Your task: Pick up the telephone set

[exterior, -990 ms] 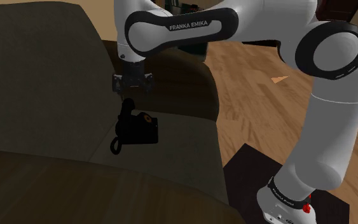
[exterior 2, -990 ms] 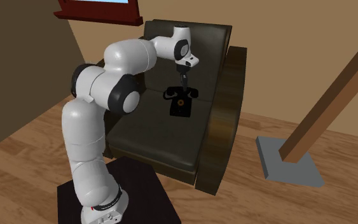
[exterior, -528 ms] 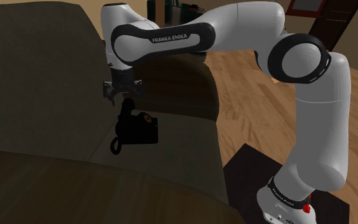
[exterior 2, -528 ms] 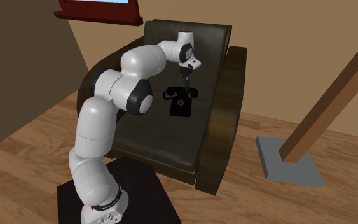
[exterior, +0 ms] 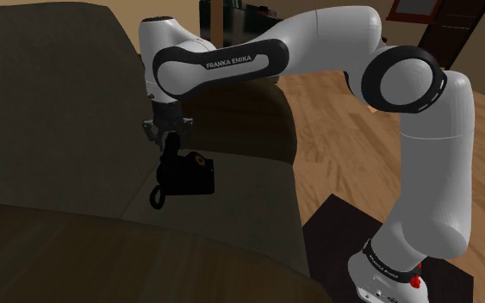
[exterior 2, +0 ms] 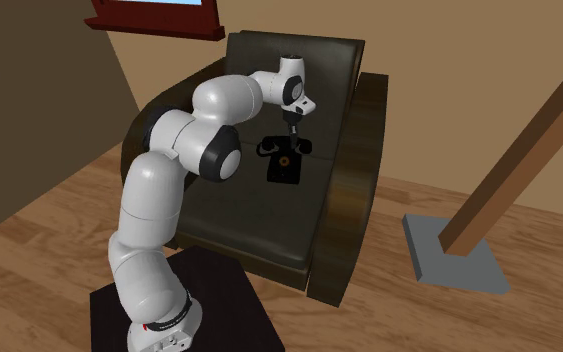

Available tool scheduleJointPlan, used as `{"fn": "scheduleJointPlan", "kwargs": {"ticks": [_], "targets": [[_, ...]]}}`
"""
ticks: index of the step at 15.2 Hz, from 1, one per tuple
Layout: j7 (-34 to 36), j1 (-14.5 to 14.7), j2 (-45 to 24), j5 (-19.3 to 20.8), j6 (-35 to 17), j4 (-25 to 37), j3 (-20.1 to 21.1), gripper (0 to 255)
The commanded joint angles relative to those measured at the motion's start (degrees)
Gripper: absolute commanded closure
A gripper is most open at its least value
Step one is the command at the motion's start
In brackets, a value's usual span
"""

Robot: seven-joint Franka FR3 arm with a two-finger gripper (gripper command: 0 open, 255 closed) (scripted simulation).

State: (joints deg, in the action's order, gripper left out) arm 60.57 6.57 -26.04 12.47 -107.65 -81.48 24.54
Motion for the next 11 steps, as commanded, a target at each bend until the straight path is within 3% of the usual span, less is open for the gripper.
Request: {"fn": "scheduleJointPlan", "kwargs": {"ticks": [1, 7, 11], "targets": [[0.0, 0.0, 0.0, 0.0, -0.1, -0.1, 0.0, 255], [0.0, 0.0, -0.1, 0.0, 0.0, 0.0, 0.0, 255], [-0.3, 0.3, 0.1, -0.2, 2.9, 2.8, 0.1, 255]]}}
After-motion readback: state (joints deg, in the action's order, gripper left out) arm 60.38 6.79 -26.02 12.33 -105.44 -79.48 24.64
